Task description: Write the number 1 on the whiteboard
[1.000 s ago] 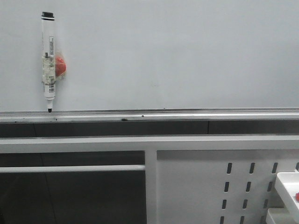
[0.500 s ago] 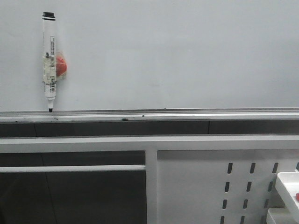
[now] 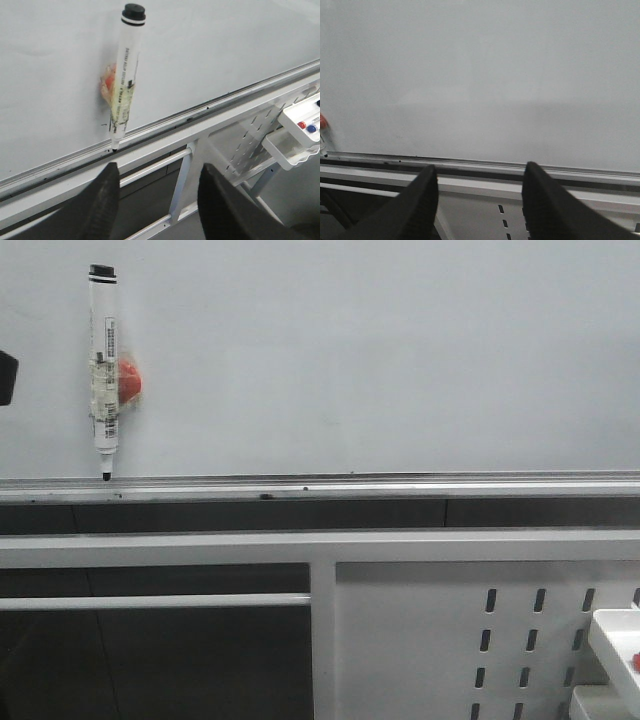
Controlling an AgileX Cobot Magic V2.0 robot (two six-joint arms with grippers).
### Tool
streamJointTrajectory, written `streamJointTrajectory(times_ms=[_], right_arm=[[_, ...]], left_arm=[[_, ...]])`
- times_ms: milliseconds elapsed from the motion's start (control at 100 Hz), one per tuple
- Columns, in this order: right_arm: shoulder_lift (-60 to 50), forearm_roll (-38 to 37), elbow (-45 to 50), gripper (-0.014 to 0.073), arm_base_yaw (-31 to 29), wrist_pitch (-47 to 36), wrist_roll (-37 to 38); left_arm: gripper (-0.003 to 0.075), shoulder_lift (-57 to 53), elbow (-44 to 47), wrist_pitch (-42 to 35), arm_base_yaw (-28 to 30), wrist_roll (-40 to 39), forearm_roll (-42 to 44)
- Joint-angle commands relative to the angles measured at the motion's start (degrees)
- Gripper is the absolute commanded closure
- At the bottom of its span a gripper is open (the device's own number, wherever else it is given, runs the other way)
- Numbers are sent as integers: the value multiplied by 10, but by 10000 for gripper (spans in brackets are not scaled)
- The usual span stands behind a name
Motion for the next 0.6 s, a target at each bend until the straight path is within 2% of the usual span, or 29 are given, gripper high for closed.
streamJointTrajectory(times_ms=[0,150,360,590], right_arm=[[12,-8,-20,248,-5,-42,-5],[12,-12,-20,248,-5,-42,-5],[12,-15,-20,248,-5,-42,-5],[12,-15,-20,248,-5,-42,-5]], left_arm=[[377,20,-13,-84,-7,-7,-7],[377,77,-13,-166,-7,-7,-5],[377,144,-13,-215,-7,-7,-5],[377,190,-13,-313,-7,-7,-5]])
